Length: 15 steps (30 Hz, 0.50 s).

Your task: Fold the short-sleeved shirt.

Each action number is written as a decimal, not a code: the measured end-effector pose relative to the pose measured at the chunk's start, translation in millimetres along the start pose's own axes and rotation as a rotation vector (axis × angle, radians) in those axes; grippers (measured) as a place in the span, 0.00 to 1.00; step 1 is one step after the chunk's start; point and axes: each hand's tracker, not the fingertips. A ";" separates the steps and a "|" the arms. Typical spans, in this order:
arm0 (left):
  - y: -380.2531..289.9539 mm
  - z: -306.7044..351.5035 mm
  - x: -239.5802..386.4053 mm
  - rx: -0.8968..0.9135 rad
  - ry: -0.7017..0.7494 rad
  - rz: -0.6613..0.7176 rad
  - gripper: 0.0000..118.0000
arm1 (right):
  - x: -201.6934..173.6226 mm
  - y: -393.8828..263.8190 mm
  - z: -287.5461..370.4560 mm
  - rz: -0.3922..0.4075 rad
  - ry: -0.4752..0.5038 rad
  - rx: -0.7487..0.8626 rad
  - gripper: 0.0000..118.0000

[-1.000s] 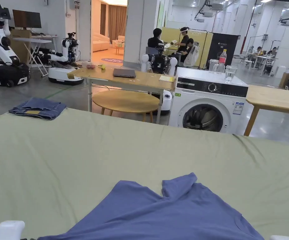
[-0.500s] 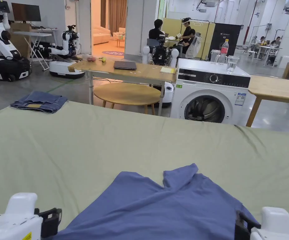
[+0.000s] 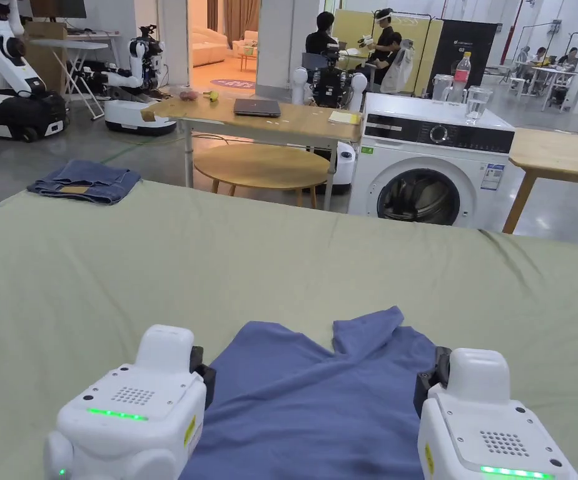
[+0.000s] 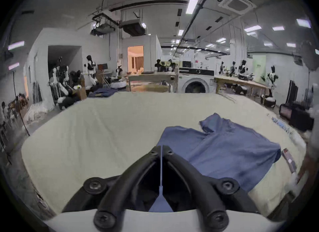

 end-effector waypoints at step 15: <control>1.1 7.6 -122.3 -0.311 0.033 0.157 0.00 | 9.2 -20.3 -21.9 0.010 0.046 -0.131 0.00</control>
